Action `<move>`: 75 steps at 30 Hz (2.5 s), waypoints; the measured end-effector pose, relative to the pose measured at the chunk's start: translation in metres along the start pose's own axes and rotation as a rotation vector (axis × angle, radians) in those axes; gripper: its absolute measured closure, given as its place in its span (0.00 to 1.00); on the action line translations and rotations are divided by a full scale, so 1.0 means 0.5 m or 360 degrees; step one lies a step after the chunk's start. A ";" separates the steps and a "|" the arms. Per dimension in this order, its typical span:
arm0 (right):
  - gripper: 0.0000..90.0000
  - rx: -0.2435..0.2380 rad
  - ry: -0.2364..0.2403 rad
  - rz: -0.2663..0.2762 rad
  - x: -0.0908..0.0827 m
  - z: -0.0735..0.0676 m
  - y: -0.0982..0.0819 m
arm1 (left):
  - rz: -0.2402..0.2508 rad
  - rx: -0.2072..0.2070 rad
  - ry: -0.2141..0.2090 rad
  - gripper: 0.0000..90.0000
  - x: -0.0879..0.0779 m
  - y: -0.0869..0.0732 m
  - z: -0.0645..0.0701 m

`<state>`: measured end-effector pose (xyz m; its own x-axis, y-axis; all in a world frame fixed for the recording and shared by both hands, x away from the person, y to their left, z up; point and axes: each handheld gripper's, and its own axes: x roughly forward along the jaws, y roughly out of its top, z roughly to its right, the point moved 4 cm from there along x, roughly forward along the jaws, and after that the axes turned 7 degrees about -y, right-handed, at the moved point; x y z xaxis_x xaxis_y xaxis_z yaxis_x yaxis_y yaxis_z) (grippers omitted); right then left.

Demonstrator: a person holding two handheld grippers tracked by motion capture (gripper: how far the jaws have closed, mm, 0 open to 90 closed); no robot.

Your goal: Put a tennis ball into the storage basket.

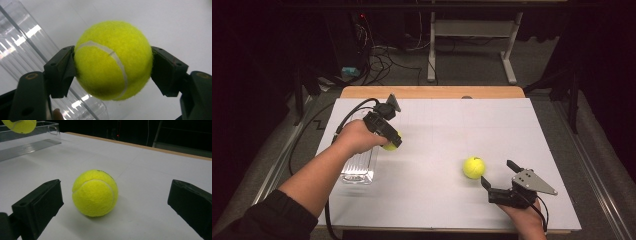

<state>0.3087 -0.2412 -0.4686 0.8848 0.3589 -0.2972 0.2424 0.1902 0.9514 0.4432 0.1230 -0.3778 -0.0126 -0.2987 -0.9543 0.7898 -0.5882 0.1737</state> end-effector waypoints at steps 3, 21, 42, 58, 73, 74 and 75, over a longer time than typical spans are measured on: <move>0.00 -0.0003 -0.0002 -0.0001 0.000 0.000 0.000 | 0.0004 -0.0004 0.0006 0.30 -0.002 -0.002 -0.004; 0.00 -0.0001 0.0009 -0.0016 0.001 -0.003 -0.002 | -0.0005 -0.0087 0.0030 0.30 -0.027 -0.035 -0.057; 0.00 -0.0002 0.0004 -0.0016 0.001 -0.002 -0.002 | -0.0012 -0.0200 0.0070 0.30 -0.046 -0.080 -0.123; 0.00 -0.0003 0.0002 -0.0016 0.000 -0.002 -0.002 | 0.0007 -0.0283 0.0099 0.30 -0.059 -0.091 -0.162; 0.00 0.0000 0.0007 -0.0015 -0.001 -0.002 -0.002 | -0.0015 -0.0333 0.0107 0.30 -0.054 -0.076 -0.186; 0.00 0.0002 0.0008 -0.0016 -0.001 -0.002 -0.002 | -0.0017 -0.0336 0.0104 0.30 -0.052 -0.074 -0.187; 0.00 0.0002 0.0008 -0.0016 -0.001 -0.002 -0.002 | -0.0022 -0.0340 0.0101 0.30 -0.051 -0.073 -0.189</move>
<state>0.3076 -0.2407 -0.4696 0.8804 0.3615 -0.3069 0.2515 0.1926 0.9485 0.4727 0.2228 -0.3827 0.0088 -0.2399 -0.9707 0.9020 -0.4172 0.1113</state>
